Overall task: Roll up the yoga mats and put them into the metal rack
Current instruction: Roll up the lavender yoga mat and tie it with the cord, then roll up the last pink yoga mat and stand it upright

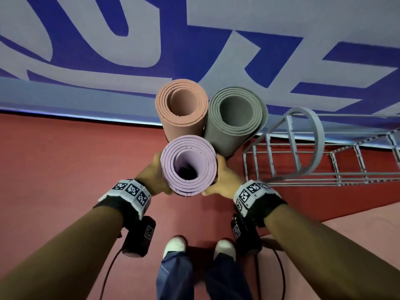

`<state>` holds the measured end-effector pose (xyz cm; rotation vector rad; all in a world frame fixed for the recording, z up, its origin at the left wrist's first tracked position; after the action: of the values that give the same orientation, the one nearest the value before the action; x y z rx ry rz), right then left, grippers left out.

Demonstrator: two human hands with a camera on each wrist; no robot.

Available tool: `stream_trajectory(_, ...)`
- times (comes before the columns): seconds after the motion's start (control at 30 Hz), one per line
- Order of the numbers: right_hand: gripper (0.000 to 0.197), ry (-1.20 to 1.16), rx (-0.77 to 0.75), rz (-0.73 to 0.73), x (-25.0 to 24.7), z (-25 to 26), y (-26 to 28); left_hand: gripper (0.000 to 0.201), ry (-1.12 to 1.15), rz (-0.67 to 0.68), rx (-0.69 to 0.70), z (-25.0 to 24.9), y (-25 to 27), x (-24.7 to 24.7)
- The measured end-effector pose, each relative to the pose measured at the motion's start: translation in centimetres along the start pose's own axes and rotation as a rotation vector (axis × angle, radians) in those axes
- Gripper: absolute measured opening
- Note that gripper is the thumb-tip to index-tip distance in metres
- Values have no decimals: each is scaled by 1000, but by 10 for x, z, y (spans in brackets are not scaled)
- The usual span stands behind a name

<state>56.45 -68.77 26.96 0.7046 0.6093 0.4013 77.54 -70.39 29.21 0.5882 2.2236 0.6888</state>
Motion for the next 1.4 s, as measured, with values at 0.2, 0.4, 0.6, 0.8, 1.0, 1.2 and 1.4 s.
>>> stream_trajectory(0.2,121,0,2,-6,4,2,-8,92,-13,-54,22,10,-7,-13)
stream_trajectory(0.4,123,-63,7,1,14,-5,-13,60,87,-193,-57,17,-10,-24)
stream_trajectory(0.6,116,-66,-44,-62,18,5,3,41,278,-209,-178,31,-6,-22)
stream_trajectory(0.8,97,-66,-33,-118,18,6,13,34,226,-232,-112,39,0,-26)
stream_trajectory(1.0,47,-12,78,-220,20,-7,23,19,232,-459,27,35,12,-28)
stream_trajectory(1.2,23,-167,130,-291,20,-44,43,13,349,-540,231,4,49,4)
stream_trajectory(1.4,20,-183,122,-276,19,-117,85,17,274,-298,269,-30,97,109)
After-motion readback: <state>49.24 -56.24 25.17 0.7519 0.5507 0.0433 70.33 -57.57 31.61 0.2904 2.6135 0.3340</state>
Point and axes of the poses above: each hand's wrist, its own y-axis away from the middle knuckle, its own x-axis out of the palm, z = x × y, the point moved 1 cm from there along -y, towards the middle knuckle, and after that the axes turned 2 degrees about x, right-handed, at the moved point
